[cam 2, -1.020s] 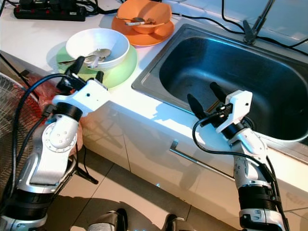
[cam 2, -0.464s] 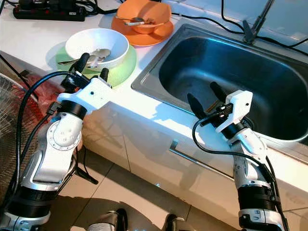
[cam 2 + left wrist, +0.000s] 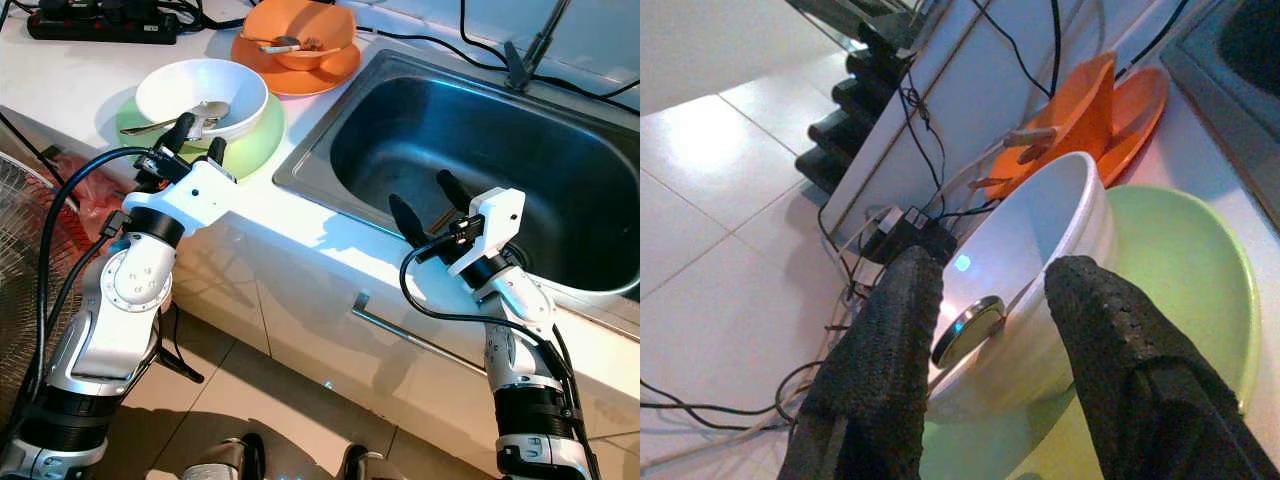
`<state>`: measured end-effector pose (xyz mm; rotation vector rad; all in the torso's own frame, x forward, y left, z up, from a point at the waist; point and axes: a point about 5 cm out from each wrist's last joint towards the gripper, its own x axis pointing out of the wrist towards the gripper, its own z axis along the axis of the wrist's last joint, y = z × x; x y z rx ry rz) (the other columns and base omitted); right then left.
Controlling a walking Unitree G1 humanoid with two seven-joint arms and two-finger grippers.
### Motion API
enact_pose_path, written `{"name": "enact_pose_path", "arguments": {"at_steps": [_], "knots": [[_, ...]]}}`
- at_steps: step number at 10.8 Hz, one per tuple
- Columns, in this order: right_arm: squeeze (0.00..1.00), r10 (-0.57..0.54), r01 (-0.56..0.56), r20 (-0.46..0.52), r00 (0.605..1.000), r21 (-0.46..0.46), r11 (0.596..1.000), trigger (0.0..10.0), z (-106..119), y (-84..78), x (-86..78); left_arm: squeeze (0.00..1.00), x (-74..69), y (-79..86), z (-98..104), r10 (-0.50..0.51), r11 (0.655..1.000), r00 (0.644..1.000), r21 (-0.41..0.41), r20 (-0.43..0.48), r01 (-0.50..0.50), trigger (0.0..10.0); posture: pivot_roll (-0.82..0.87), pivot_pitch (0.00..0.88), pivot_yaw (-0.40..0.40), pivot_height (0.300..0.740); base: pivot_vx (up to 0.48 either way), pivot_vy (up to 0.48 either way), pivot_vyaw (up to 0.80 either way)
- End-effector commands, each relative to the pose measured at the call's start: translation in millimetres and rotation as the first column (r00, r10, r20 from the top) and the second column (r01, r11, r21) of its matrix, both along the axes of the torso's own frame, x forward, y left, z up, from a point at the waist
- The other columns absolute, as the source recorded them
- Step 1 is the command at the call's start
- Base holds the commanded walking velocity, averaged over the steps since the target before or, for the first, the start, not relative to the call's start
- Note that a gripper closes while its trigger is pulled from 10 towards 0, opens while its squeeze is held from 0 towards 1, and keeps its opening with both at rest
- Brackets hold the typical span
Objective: Kitchen organization
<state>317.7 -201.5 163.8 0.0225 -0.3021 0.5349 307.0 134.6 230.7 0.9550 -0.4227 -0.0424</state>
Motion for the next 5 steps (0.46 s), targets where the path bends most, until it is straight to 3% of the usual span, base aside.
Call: {"name": "enact_pose_path", "arguments": {"at_steps": [1, 5], "knots": [[0.0, 0.02, -0.019, -0.09, 0.996, 0.003, 1.0, 10.0, -21.5, 6.0, -4.1, 0.0, 0.1, -4.1, 0.5, -0.013, 1.0, 1.0, 0.003, 0.0, 0.013, 0.0, 0.12, 0.176, -0.046, 0.74, 0.0, 0.0, 0.0], [0.0, 0.019, -0.019, -0.09, 0.996, 0.001, 1.0, 10.0, -21.1, 5.4, -3.5, 0.0, 0.8, -4.3, 3.0, -0.009, 1.0, 1.0, 0.0, 0.009, 0.009, 0.0, 0.12, 0.175, -0.05, 0.74, 0.0, 0.0, 0.0]]}}
